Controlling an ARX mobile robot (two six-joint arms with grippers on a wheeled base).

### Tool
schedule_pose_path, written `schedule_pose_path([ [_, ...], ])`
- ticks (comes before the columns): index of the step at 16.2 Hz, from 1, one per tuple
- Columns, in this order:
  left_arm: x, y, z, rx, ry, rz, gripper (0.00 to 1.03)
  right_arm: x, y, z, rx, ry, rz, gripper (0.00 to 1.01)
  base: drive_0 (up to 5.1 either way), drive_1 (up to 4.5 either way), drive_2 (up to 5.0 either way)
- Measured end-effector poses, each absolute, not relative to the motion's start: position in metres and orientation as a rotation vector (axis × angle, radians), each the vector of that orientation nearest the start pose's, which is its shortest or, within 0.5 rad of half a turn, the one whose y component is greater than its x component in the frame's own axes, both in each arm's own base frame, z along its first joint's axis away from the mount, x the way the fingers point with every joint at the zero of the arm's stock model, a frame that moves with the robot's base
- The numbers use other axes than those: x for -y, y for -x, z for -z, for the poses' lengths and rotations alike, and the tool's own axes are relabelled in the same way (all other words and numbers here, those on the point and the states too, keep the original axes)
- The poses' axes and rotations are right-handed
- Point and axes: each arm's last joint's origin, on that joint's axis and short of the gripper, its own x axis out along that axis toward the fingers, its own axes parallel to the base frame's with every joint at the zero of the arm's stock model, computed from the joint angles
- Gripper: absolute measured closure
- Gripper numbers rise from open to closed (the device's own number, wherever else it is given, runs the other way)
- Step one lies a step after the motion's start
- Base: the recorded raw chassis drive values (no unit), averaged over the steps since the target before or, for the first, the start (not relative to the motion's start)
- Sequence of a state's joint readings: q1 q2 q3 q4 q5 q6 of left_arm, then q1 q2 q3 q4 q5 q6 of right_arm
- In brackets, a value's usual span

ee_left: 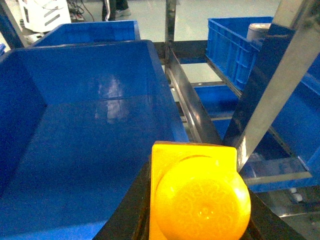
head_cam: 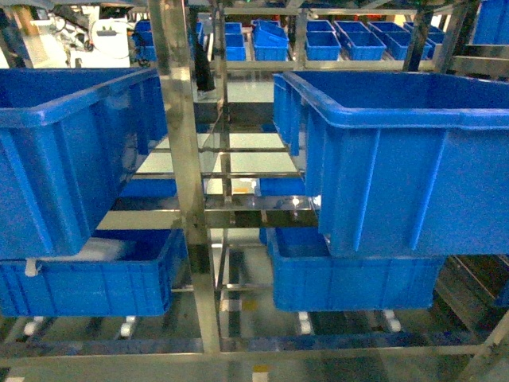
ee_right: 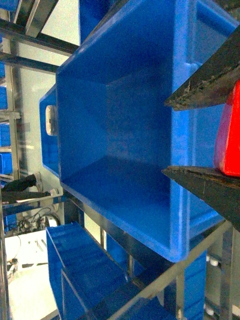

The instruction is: Sort and place red and yellow blocks in left bins

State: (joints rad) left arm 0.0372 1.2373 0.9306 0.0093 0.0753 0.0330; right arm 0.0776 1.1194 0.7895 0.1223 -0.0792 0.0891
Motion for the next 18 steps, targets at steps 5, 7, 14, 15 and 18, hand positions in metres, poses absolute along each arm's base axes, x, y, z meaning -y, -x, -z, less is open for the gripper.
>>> schedule_pose_path([
  [5, -0.008, -0.278, -0.308, -0.291, -0.016, 0.043, 0.76, -0.022, -0.250, -0.299, -0.212, -0.089, -0.147, 0.73, 0.1, 4.39, -4.2],
  [7, -0.008, -0.280, -0.305, -0.308, -0.015, 0.042, 0.76, -0.022, -0.252, -0.295, -0.232, -0.089, -0.146, 0.73, 0.0, 0.00, 0.0],
  [14, -0.008, -0.280, -0.306, -0.300, -0.016, 0.043, 0.76, -0.021, -0.284, -0.296, -0.337, -0.147, -0.181, 0.73, 0.0, 0.00, 0.0],
  [15, -0.008, -0.280, -0.306, -0.300, -0.016, 0.043, 0.76, -0.022, -0.295, -0.298, -0.355, -0.166, -0.195, 0.73, 0.0, 0.00, 0.0],
  [18, -0.008, -0.280, -0.306, -0.300, -0.016, 0.043, 0.76, -0.025, -0.331, -0.287, -0.409, -0.190, -0.228, 0.73, 0.0, 0.00, 0.0],
])
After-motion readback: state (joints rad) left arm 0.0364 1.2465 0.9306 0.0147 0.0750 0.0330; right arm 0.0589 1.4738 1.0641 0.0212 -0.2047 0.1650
